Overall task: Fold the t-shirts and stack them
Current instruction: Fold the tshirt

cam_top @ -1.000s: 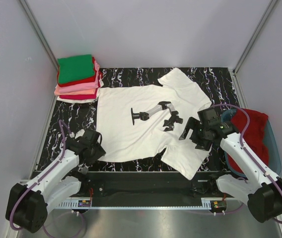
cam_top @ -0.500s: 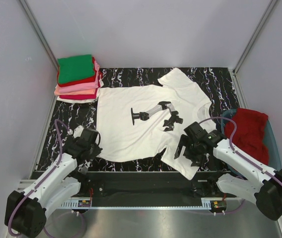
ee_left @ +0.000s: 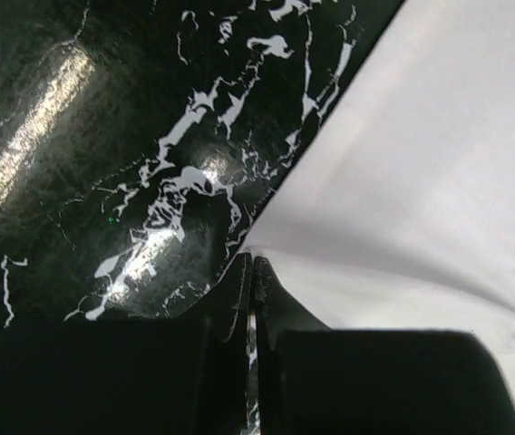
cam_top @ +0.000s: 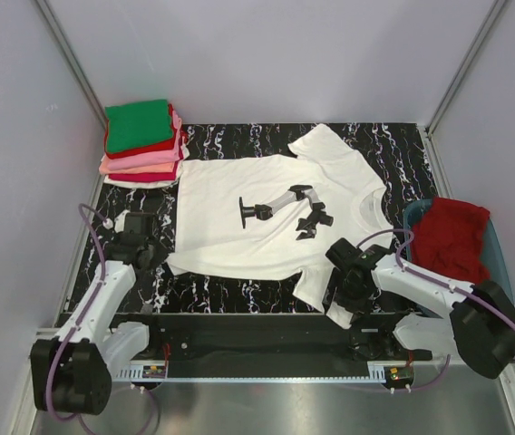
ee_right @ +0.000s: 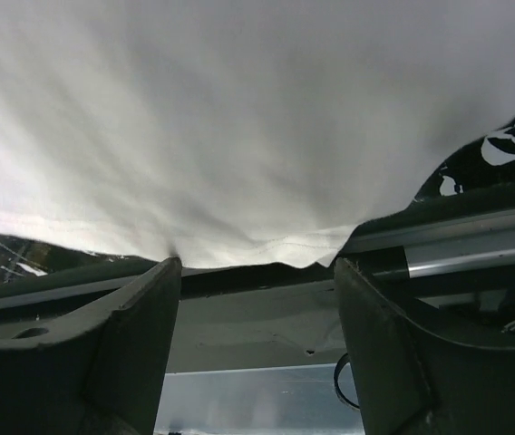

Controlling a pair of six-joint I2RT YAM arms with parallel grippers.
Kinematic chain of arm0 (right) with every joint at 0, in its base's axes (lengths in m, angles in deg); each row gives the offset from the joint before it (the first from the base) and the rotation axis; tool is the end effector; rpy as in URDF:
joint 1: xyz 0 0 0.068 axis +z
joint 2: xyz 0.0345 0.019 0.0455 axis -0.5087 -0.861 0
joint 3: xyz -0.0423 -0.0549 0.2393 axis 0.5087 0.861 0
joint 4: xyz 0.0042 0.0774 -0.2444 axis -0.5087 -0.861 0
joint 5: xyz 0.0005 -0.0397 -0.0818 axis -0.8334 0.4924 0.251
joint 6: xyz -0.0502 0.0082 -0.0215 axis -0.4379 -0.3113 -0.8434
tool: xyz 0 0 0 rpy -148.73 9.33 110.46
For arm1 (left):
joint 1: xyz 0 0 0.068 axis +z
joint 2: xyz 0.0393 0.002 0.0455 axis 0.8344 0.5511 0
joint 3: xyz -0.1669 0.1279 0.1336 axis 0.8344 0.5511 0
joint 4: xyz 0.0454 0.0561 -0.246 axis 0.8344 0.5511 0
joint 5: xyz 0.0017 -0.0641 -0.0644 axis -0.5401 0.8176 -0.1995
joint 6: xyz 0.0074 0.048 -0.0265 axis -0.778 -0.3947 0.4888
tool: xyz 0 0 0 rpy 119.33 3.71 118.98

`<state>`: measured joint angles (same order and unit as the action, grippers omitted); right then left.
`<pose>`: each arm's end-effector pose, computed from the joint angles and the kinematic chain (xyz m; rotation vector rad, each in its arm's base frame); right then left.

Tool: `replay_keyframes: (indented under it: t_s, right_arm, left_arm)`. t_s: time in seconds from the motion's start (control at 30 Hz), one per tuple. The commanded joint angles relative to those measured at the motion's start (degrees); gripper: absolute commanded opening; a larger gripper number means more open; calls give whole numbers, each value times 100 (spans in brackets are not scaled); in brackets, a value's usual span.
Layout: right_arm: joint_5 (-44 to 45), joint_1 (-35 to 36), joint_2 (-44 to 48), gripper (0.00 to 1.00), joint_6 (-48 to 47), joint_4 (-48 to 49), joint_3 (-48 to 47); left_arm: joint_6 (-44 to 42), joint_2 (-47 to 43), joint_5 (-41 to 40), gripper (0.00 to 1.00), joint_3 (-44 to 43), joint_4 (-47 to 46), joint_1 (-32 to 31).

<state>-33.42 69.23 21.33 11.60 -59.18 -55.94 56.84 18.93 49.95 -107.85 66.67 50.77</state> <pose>0.1253 0.1035 0.1333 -0.4956 -3.0882 -0.1458 0.1823 -0.0118 0.1856 -0.9740 2.3414 -0.1467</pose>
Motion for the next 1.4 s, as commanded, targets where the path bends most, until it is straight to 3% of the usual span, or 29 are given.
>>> replay_keyframes:
  t_s: [0.0,0.13,0.27,0.37,0.43,0.63,0.8,0.97,1.37]
  right_arm:
    - [121,63,-277,76,-164,281,-204]
    - [262,63,-515,74,-217,255,-336]
    - [534,55,-840,66,-305,281,-564]
    - [728,63,-1059,54,-401,299,-722]
    - [834,63,-1069,37,-463,325,-758]
    - [1018,63,-1236,0,-595,501,-837]
    - [1071,63,-736,0,-543,256,-767]
    - [939,63,494,0,-51,-438,-740]
    - [1001,63,2366,0,495,-2538,-1830]
  left_arm:
    - [-507,410,406,0,-312,-572,323]
    - [-613,1069,529,0,-672,-906,577]
    - [-569,1544,767,0,-962,-1091,771]
    - [-543,1642,820,0,-1086,-1100,789]
    - [-569,1651,811,0,-1139,-1074,798]
    - [-692,1528,705,0,-1060,-1021,798]
    - [-771,1291,977,0,-1007,-724,807]
    - [-824,351,1478,0,-691,-152,798]
    - [-454,-1424,2077,0,-524,1867,367]
